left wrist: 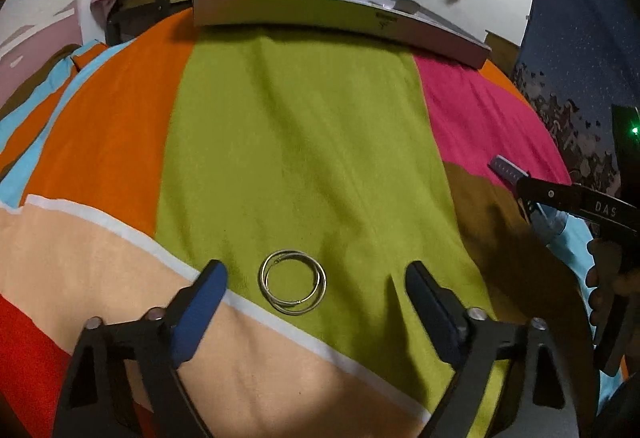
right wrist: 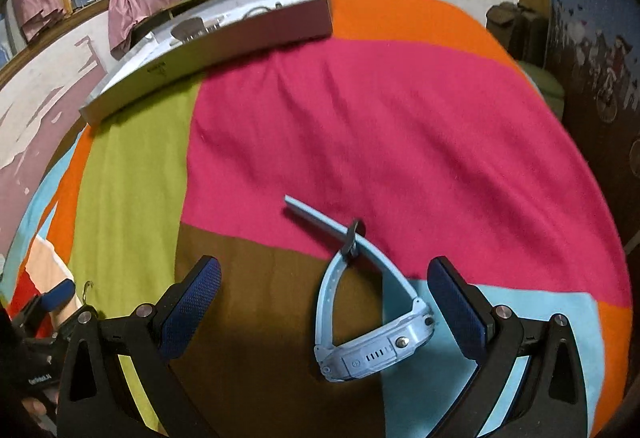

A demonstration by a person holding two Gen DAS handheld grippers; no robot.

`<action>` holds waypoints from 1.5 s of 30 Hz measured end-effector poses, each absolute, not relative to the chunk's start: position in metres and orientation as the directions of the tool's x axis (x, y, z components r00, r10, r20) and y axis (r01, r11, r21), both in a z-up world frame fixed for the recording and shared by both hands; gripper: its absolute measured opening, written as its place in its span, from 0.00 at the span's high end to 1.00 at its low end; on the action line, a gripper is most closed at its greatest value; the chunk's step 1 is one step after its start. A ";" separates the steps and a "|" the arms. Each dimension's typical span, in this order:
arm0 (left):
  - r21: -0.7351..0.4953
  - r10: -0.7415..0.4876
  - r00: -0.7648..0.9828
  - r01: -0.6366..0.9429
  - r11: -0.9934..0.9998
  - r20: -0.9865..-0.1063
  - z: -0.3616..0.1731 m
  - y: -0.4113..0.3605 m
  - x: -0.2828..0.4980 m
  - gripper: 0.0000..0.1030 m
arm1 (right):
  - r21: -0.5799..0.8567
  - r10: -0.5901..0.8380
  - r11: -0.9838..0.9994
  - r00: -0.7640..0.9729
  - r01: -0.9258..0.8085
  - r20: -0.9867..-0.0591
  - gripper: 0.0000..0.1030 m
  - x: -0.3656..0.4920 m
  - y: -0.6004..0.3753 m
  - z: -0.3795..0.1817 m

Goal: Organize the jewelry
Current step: 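Grasp the light blue watch with the right tool while the left tool grasps the silver ring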

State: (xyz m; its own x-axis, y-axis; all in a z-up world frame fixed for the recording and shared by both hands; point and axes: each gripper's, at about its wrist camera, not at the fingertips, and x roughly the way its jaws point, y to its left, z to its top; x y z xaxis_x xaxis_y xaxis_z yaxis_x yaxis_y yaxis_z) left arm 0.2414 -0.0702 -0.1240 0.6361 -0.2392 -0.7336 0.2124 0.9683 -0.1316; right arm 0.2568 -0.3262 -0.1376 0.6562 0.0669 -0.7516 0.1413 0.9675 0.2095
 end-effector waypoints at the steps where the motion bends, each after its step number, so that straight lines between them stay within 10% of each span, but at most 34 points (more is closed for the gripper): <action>1: -0.136 -0.237 0.634 0.205 0.969 -0.736 -0.125 -0.069 0.242 0.20 | 0.215 0.072 0.966 0.652 0.142 -0.755 0.01 0.258 -0.325 -0.140; 30: -0.287 -0.361 0.563 0.218 0.933 -0.743 -0.132 -0.072 0.234 0.90 | 0.287 0.259 0.957 0.564 -0.041 -0.784 0.11 0.280 -0.243 -0.157; 40: -0.231 -0.305 0.588 0.201 0.952 -0.749 -0.119 -0.078 0.225 0.96 | 0.268 0.244 0.963 0.560 -0.041 -0.792 0.51 0.272 -0.246 -0.157; 45: -0.194 -0.284 0.604 0.211 0.958 -0.745 -0.105 -0.079 0.217 0.96 | 0.311 0.275 0.950 0.568 -0.036 -0.776 0.54 0.271 -0.250 -0.158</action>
